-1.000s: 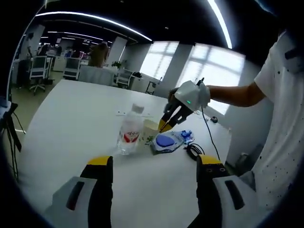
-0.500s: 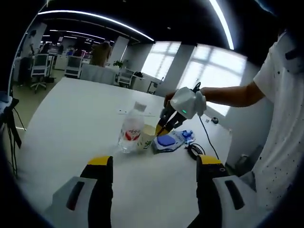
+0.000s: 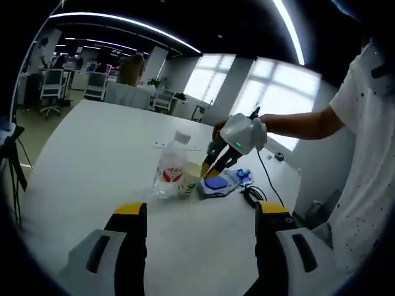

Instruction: Arrange the tabletop items into an orderly group along one side of the table until the central work area is clear of visible clutter.

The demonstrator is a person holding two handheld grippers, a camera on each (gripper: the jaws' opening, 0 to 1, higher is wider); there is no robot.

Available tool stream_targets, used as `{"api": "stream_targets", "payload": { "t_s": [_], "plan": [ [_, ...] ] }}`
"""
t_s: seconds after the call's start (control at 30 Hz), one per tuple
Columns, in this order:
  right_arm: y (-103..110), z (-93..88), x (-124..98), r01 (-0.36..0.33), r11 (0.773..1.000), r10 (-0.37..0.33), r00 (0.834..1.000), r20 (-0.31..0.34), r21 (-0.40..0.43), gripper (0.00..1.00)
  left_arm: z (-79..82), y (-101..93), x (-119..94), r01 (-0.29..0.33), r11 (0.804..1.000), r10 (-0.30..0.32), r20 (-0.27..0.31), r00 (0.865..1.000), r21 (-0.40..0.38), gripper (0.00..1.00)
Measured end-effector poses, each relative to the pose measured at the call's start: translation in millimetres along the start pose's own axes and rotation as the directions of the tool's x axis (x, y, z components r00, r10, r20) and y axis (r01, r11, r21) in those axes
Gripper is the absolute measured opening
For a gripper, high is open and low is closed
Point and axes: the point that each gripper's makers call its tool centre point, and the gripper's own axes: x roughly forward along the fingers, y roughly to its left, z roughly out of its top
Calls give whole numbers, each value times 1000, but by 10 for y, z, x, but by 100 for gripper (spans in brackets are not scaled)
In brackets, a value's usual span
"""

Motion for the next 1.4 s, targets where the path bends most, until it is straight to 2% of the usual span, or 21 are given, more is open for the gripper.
{"api": "stream_targets", "payload": {
  "t_s": [0.3, 0.73, 1.03, 1.4],
  "plan": [
    [50, -14, -27, -4, 1000, 4, 1000, 9, 24, 11, 5, -18, 6, 5, 1000, -5, -7, 1000, 8, 72],
    [114, 36, -230, 48, 986, -61, 995, 76, 162, 24, 149, -110, 80, 30, 998, -29, -19, 999, 54, 73],
    [177, 28, -389, 86, 958, -120, 987, 110, 272, 29, 275, -170, 92, 44, 995, -42, -23, 999, 89, 73],
    [293, -23, -632, 138, 904, -206, 970, 128, 405, 34, 371, -315, 158, 77, 990, -74, -26, 997, 115, 73]
  ]
}}
